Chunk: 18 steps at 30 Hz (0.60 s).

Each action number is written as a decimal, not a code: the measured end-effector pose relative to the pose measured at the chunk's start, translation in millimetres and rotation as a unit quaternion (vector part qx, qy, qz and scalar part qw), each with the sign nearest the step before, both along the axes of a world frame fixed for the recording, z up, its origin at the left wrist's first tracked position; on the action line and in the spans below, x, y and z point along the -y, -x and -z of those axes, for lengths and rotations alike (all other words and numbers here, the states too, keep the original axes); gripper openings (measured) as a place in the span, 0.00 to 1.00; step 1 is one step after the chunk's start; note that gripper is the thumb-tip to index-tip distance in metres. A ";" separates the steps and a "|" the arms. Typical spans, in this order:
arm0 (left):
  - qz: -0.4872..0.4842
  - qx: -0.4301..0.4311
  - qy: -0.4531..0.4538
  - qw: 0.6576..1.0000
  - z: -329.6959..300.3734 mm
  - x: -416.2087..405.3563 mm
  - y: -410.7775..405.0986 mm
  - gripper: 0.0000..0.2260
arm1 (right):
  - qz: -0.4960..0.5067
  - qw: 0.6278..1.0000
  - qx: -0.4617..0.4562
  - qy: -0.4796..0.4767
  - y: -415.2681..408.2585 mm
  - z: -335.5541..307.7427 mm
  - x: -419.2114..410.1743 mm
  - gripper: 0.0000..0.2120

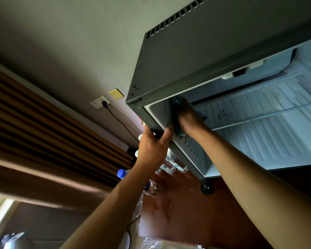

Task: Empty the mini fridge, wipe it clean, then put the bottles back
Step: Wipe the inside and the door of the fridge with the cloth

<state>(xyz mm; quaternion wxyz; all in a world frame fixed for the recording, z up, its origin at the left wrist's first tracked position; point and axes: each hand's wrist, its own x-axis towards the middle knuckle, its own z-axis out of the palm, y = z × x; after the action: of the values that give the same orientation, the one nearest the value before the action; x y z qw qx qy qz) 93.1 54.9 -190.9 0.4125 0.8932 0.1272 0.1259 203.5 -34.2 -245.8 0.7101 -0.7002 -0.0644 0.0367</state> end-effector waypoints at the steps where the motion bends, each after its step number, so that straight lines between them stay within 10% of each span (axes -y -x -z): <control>1: 0.000 0.001 0.002 1.000 -0.3 0.3 0.3 0.09 | -0.004 1.000 0.006 0.000 3.4 0.7 0.7 0.18; 8: 0.006 -0.014 0.052 0.999 -10.5 8.3 4.0 0.24 | -0.047 0.995 0.033 -0.079 62.1 5.0 8.5 0.22; 18: 0.053 -0.049 0.086 0.994 -25.9 -3.3 -0.3 0.17 | -0.073 0.987 0.045 -0.136 58.8 -1.3 10.4 0.23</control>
<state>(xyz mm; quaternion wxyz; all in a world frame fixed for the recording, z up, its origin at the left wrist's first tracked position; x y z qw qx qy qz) 93.4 58.2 -165.0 0.4874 0.8648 0.1102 0.0485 144.7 -44.6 -244.5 0.7904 -0.5916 -0.1515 0.0482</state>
